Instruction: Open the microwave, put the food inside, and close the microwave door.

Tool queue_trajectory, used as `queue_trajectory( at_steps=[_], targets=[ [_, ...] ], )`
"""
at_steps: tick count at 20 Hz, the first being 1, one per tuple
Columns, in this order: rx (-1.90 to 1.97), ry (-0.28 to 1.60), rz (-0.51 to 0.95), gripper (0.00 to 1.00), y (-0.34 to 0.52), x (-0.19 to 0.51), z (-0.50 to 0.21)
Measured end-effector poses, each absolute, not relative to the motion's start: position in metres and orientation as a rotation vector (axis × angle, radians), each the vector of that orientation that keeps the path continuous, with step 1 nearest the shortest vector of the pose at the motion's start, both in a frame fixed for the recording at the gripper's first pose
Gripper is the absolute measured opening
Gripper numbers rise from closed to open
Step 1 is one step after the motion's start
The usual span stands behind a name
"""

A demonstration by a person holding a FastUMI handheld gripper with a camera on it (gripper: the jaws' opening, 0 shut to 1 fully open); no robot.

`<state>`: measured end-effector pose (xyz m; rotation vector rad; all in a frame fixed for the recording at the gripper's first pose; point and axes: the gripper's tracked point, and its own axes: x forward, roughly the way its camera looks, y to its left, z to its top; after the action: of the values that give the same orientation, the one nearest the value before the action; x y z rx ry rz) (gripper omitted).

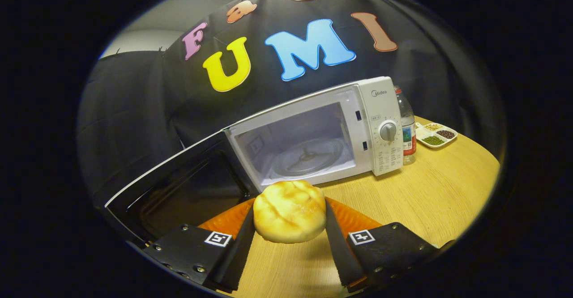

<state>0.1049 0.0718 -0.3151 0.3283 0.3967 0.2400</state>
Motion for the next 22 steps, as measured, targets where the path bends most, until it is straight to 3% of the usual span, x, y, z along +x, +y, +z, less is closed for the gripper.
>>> queue_trajectory(
  at_steps=[15, 22],
  targets=[
    [0.51, 0.391, 0.153, 0.8, 0.111, 0.284, -0.357],
    [0.576, 0.364, 0.1, 0.8, 0.119, 0.32, -0.38]
  ],
)
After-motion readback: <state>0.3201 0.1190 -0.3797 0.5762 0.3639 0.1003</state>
